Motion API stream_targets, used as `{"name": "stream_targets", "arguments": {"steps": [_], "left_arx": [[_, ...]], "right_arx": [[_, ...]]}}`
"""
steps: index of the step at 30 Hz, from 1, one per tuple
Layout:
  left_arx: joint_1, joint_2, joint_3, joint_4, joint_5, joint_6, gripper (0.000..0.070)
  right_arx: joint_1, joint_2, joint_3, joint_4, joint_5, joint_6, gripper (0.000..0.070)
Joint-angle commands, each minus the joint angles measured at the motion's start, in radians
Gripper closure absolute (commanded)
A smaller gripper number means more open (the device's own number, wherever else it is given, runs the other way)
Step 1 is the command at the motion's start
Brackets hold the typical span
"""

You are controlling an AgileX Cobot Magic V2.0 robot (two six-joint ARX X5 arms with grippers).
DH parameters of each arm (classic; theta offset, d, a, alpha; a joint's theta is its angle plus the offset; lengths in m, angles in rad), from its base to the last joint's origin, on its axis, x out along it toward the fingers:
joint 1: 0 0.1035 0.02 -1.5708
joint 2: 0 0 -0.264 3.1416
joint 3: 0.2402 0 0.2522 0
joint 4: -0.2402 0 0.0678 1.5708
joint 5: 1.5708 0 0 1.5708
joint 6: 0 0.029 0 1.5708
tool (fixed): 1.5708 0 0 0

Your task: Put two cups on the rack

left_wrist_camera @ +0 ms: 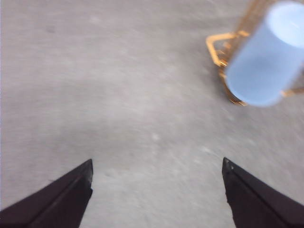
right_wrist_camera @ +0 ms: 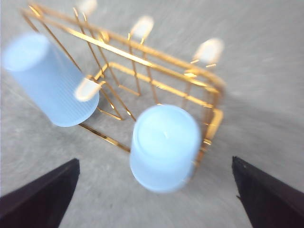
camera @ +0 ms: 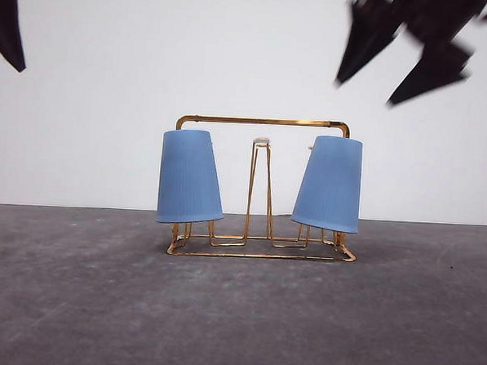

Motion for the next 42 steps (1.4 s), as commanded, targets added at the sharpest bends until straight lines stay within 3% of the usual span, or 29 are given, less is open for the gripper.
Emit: {"name": "stream_targets", "arguments": {"steps": [1,6,10,18,20,21,22,23,24,27,30,42], "left_arx": [[0.013,0.007,0.007,0.005,-0.004,0.015,0.0190],[0.035,0.007,0.007,0.000,-0.003,0.013,0.0190],[0.034,0.007,0.007,0.000,-0.003,0.012,0.0190],[0.033,0.007,0.007,0.000,-0.003,0.009,0.0190],[0.033,0.007,0.007,0.000,-0.003,0.007,0.0207],[0.033,0.007,0.007,-0.002,-0.002,0.006,0.0257],[0.033,0.007,0.007,-0.005,0.002,0.007,0.0409],[0.034,0.007,0.007,-0.008,0.004,0.007,0.0566],[0.034,0.007,0.007,-0.009,0.004,0.007,0.0698],[0.034,0.007,0.007,-0.011,0.004,0.005,0.0678],[0.034,0.007,0.007,-0.027,0.004,-0.019,0.0678],[0.032,0.007,0.008,-0.025,0.004,-0.018,0.0677]], "right_arx": [[-0.016,-0.057,-0.052,-0.014,0.030,0.010,0.0050],[-0.068,-0.287,-0.279,-0.014,0.127,0.043,0.0059],[-0.094,-0.432,-0.423,-0.019,0.145,0.074,0.0058],[-0.100,-0.513,-0.470,-0.046,0.195,0.083,0.0072],[-0.100,-0.513,-0.470,-0.051,0.195,0.096,0.0227],[-0.100,-0.513,-0.470,-0.053,0.195,0.099,0.0370],[-0.100,-0.513,-0.470,-0.055,0.195,0.098,0.0588],[-0.100,-0.513,-0.470,-0.056,0.195,0.096,0.0682],[-0.100,-0.513,-0.470,-0.056,0.195,0.095,0.0682],[-0.100,-0.513,-0.470,-0.055,0.195,0.098,0.0685],[-0.099,-0.513,-0.470,-0.083,0.192,0.152,0.0684],[-0.100,-0.513,-0.470,-0.031,0.195,0.152,0.0684]]}}
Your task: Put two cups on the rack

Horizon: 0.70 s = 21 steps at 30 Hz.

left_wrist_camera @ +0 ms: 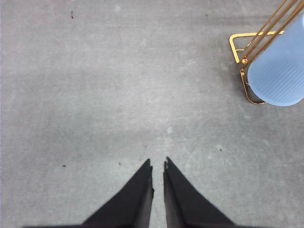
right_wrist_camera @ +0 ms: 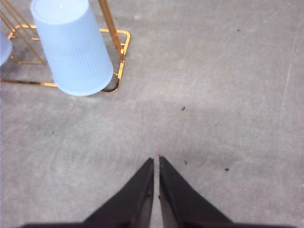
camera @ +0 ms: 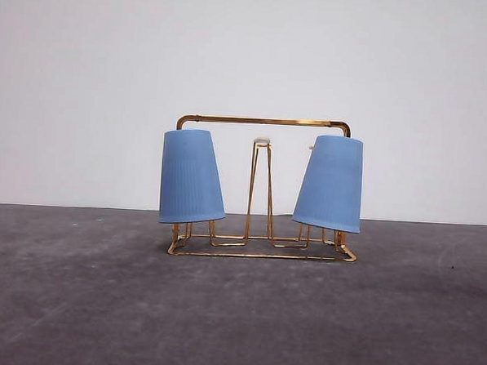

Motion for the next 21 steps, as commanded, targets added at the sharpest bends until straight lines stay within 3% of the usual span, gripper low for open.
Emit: {"name": "stream_targets", "arguments": {"steps": [1,5,10,21], "left_arx": [[-0.005,0.004,0.008,0.009,0.001,-0.002,0.0678],[0.000,-0.028,0.005,0.017,-0.020,0.021,0.0678],[0.001,-0.156,-0.086,0.118,-0.022,0.032,0.0678],[0.076,-0.588,-0.601,0.350,-0.028,0.030,0.0678]], "right_arx": [[0.001,0.008,0.008,0.021,0.003,0.013,0.0684],[0.001,0.008,0.008,0.053,0.003,0.013,0.0684],[0.001,0.008,0.008,0.089,0.003,0.013,0.0684],[0.001,0.008,0.008,0.149,0.003,0.013,0.0684]]}}
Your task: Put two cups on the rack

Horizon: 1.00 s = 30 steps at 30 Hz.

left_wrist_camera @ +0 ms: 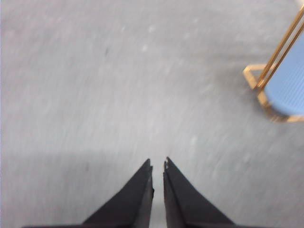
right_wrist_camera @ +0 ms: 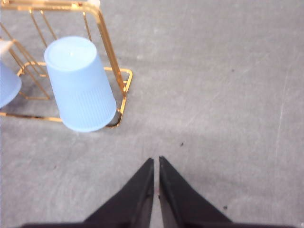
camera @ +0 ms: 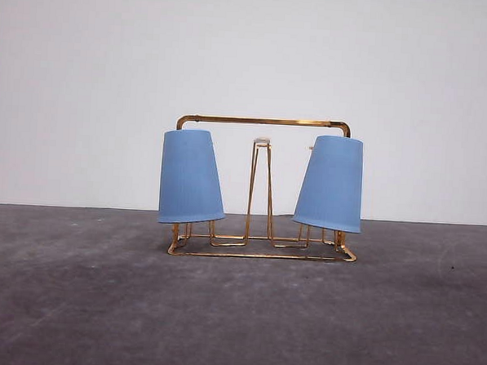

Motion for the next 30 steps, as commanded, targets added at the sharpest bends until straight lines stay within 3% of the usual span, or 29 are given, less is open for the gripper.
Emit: {"name": "stream_targets", "arguments": {"steps": [1,8,16,20,25,30], "left_arx": [[0.006,-0.055,-0.072,0.023,-0.003,0.007,0.0678],[0.008,-0.274,-0.286,0.024,-0.003,0.000,0.0678],[0.008,-0.470,-0.360,0.024,-0.003,-0.001,0.0678],[0.010,-0.480,-0.388,0.080,-0.003,-0.001,0.0678],[0.020,-0.480,-0.439,0.241,-0.003,-0.009,0.0678],[0.021,-0.480,-0.444,0.256,-0.007,-0.024,0.0677]], "right_arx": [[0.001,0.008,0.008,0.023,0.003,0.011,0.0684],[0.001,0.008,0.008,0.030,0.003,0.011,0.0684],[0.001,0.008,0.008,0.030,0.003,0.011,0.0684],[0.001,0.008,0.008,0.031,0.003,0.011,0.0684],[0.001,0.007,0.008,0.035,0.003,0.011,0.0684],[0.001,0.007,0.008,0.046,0.003,0.011,0.0684]]}}
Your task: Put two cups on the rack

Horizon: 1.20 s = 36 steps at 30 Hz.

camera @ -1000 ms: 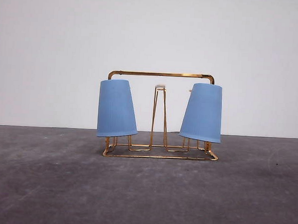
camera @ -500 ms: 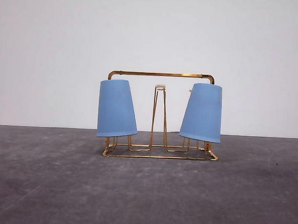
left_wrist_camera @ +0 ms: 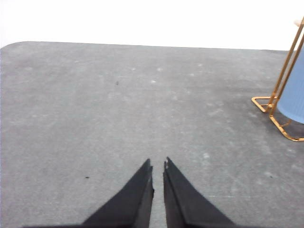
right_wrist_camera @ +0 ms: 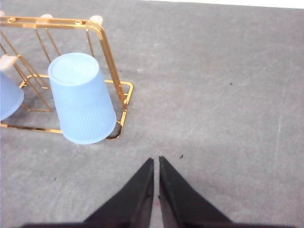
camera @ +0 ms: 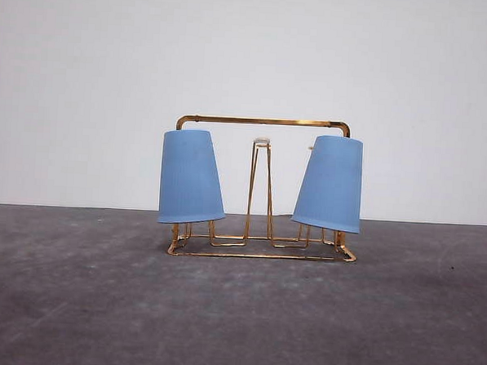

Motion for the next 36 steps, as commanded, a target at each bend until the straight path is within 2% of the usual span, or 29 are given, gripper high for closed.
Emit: {"name": "stream_targets", "arguments": {"steps": [1,20,22,23,25,28,36], "left_arx": [[0.003,-0.002,-0.016,-0.004,-0.003,-0.010,0.0677],[0.003,-0.001,-0.016,-0.004,-0.003,-0.010,0.0677],[0.003,-0.001,-0.016,-0.004,-0.003,-0.010,0.0677],[0.003,-0.001,-0.016,-0.004,-0.003,-0.010,0.0677],[0.003,-0.001,-0.016,-0.005,-0.003,-0.010,0.0677],[0.003,-0.001,-0.016,-0.004,-0.003,-0.010,0.0677],[0.003,-0.001,-0.016,-0.004,-0.003,-0.010,0.0677]], "right_arx": [[0.001,0.007,0.008,0.016,0.003,0.011,0.0684],[0.005,0.004,0.008,0.047,0.002,0.010,0.0684],[-0.002,-0.024,0.008,0.038,0.025,-0.019,0.0684],[-0.006,-0.043,0.006,0.044,0.051,-0.083,0.0684],[-0.012,-0.083,-0.006,0.044,0.069,-0.106,0.0684],[-0.042,-0.180,-0.074,0.066,0.101,-0.108,0.0684],[-0.131,-0.499,-0.460,0.310,0.112,-0.065,0.0684]]}}
